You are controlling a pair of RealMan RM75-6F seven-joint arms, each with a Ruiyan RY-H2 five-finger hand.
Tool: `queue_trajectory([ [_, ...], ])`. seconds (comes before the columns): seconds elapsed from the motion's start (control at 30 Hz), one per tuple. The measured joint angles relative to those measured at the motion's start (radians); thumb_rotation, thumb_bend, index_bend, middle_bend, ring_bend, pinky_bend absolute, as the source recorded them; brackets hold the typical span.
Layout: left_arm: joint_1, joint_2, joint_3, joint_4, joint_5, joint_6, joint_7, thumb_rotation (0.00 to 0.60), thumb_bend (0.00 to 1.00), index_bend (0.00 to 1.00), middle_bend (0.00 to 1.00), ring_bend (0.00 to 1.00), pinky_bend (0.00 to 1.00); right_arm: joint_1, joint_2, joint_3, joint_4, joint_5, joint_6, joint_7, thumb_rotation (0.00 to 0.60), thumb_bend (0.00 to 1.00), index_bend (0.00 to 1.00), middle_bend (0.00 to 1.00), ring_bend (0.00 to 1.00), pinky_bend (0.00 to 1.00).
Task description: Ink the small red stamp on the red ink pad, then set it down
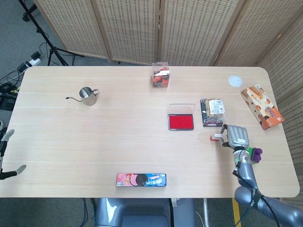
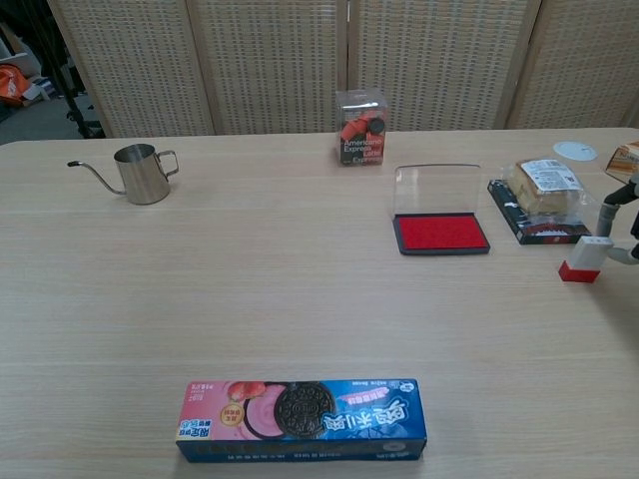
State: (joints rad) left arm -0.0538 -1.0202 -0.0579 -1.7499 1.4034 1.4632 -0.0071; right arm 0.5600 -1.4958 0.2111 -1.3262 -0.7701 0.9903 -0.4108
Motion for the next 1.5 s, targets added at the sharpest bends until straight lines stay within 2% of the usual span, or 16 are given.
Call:
queue_trajectory([
  [0.63, 0.001, 0.000, 0.001, 0.006, -0.004, -0.002, -0.005, 0.600, 0.00, 0.00, 0.00, 0.00, 0.00, 0.004, -0.008, 0.009, -0.004, -0.025, -0.008, 0.048, 0.600, 0.45, 0.55, 0.96, 1.00, 1.00],
  [1.0, 0.000, 0.001, 0.002, 0.006, -0.002, -0.005, -0.007, 0.600, 0.00, 0.00, 0.00, 0.00, 0.00, 0.017, 0.076, 0.065, -0.143, -0.007, -0.043, 0.107, 0.600, 0.47, 0.55, 0.96, 1.00, 1.00],
  [1.23, -0.002, 0.003, 0.001, 0.007, -0.003, -0.009, -0.011, 0.600, 0.00, 0.00, 0.00, 0.00, 0.00, 0.086, 0.082, 0.112, -0.207, 0.075, -0.036, 0.054, 0.600, 0.47, 0.55, 0.96, 1.00, 1.00],
  [1.5, -0.009, 0.004, -0.001, 0.008, -0.016, -0.027, -0.012, 0.600, 0.00, 0.00, 0.00, 0.00, 0.00, 0.187, 0.035, 0.146, -0.201, 0.197, -0.016, -0.045, 0.600, 0.47, 0.55, 0.96, 1.00, 1.00],
])
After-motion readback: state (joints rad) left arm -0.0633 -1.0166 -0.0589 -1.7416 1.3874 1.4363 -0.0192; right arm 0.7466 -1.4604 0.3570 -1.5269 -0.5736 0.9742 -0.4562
